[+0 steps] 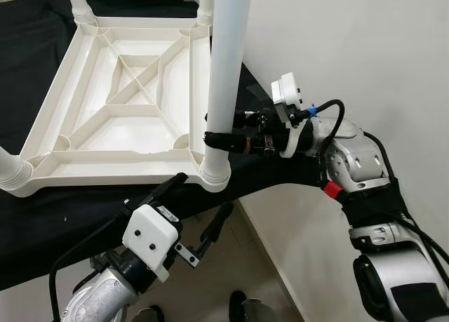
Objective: Building children table
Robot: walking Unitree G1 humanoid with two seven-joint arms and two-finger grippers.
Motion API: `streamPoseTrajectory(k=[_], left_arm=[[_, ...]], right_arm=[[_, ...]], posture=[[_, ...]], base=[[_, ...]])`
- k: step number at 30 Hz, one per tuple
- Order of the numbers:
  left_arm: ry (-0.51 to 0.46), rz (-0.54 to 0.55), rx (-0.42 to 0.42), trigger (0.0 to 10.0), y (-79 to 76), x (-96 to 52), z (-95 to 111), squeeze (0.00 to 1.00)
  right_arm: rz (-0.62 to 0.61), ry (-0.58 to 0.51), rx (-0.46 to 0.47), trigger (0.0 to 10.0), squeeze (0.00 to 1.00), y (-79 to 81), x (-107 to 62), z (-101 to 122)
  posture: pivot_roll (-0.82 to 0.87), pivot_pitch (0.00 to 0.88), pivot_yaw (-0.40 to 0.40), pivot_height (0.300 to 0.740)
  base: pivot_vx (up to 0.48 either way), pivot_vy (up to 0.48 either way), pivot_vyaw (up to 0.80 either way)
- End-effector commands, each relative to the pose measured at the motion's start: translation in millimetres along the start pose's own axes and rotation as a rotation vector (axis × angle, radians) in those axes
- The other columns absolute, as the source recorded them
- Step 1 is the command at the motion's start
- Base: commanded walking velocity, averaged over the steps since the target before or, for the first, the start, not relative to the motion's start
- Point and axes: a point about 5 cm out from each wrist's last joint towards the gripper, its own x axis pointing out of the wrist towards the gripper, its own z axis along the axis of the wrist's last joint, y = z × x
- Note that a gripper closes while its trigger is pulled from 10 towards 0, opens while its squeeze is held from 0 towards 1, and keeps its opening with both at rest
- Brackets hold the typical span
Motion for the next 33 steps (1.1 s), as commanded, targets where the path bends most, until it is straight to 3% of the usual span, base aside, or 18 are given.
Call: streamPoseTrajectory(k=[1, 3, 4, 5, 6, 8, 11, 15, 17, 18, 23, 24, 28, 29, 33], left_arm=[[0.01, -0.013, -0.003, 10.0, -2.0, -1.9, 1, 0.0], [0.009, -0.013, -0.002, 10.0, -1.6, -1.7, 1, 0.0], [0.009, -0.013, -0.002, 10.0, -1.0, -1.9, 0, 0.0], [0.008, -0.013, -0.002, 10.0, -1.1, -1.1, 0, 0.0], [0.008, -0.013, -0.002, 10.0, -1.1, -1.1, 0, 0.0], [0.002, -0.01, -0.005, 10.0, -1.2, 2.3, -1, 0.0], [-0.014, -0.013, -0.012, 10.0, -2.8, 7.5, -2, 0.0], [-0.029, -0.025, -0.008, 10.0, -3.2, 12.1, -3, 0.0], [-0.029, -0.025, -0.008, 10.0, -3.2, 12.1, -3, 0.0], [-0.029, -0.01, 0.001, 10.0, 0.5, 12.7, -5, 0.0], [-0.027, 0.01, 0.0, 10.0, 1.8, 12.5, -6, 0.0], [-0.026, 0.008, -0.005, 10.0, -0.3, 12.6, -6, 0.0], [-0.02, -0.002, -0.013, 10.0, -2.8, 12.6, -8, 0.0], [-0.019, -0.004, -0.013, 10.0, -2.4, 12.1, -8, 0.0], [-0.017, -0.005, -0.011, 10.0, -1.8, 11.3, -8, 0.0]], right_arm=[[-0.131, 0.062, -0.017, 0.0, 0.0, -6.2, -4.6, -8], [-0.198, 0.083, 0.01, 0.0, 0.0, -2.6, -1.0, -16], [-0.351, 0.14, 0.089, 0.0, 0.0, 9.2, 10.2, -35], [-0.677, 0.2, 0.166, 0.0, 0.0, 26.5, 13.7, -57], [-0.677, 0.2, 0.166, 0.0, 0.0, 26.5, 13.7, -57], [-0.822, 0.3, 0.287, 0.0, 0.0, 82.7, 31.7, -83], [-0.813, 0.27, 0.292, 0.0, 0.0, 92.2, 43.6, -81], [-0.824, 0.24, 0.212, 0.0, 0.0, 67.8, 43.1, -70], [-0.824, 0.24, 0.212, 0.0, 0.0, 67.8, 43.1, -70], [-0.806, 0.228, 0.176, 10.0, 0.0, 55.1, 44.0, -62], [-0.746, 0.17, 0.171, 10.0, 0.0, 51.9, 49.4, -48], [-0.705, 0.107, 0.172, 10.0, 1.0, 51.5, 50.2, -38], [-0.566, -0.002, 0.127, 10.0, 1.0, 43.0, 44.2, -18], [-0.5, -0.017, 0.115, 10.0, 1.0, 41.3, 42.2, -15], [-0.424, -0.039, 0.092, 10.0, 1.0, 34.2, 35.6, -9]], posture=[[0.1, 0.299, -0.073, 0.74], [0.1, 0.302, -0.081, 0.74], [0.08, 0.298, -0.088, 0.74], [0.07, 0.299, -0.094, 0.74], [0.07, 0.299, -0.094, 0.74], [0.06, 0.295, -0.084, 0.74], [0.05, 0.284, -0.078, 0.74], [0.04, 0.256, -0.093, 0.74], [0.04, 0.256, -0.093, 0.74], [0.03, 0.26, -0.102, 0.74], [0.03, 0.258, -0.102, 0.74], [0.03, 0.259, -0.101, 0.74], [0.03, 0.265, -0.096, 0.74], [0.03, 0.266, -0.097, 0.74], [0.04, 0.273, -0.095, 0.74]], base=[[0.0, 0.0, 0.0], [0.0, 0.0, 0.0], [0.0, 0.0, 0.0], [0.0, 0.0, 0.0], [0.0, 0.0, 0.0], [0.0, 0.0, 0.0], [0.0, 0.0, 0.0], [0.0, 0.0, 0.0], [0.0, 0.0, 0.0], [0.0, 0.0, 0.0], [0.0, 0.0, 0.0], [0.0, 0.0, 0.0], [0.0, 0.0, 0.0], [0.0, 0.0, 0.0], [0.0, 0.0, 0.0]])
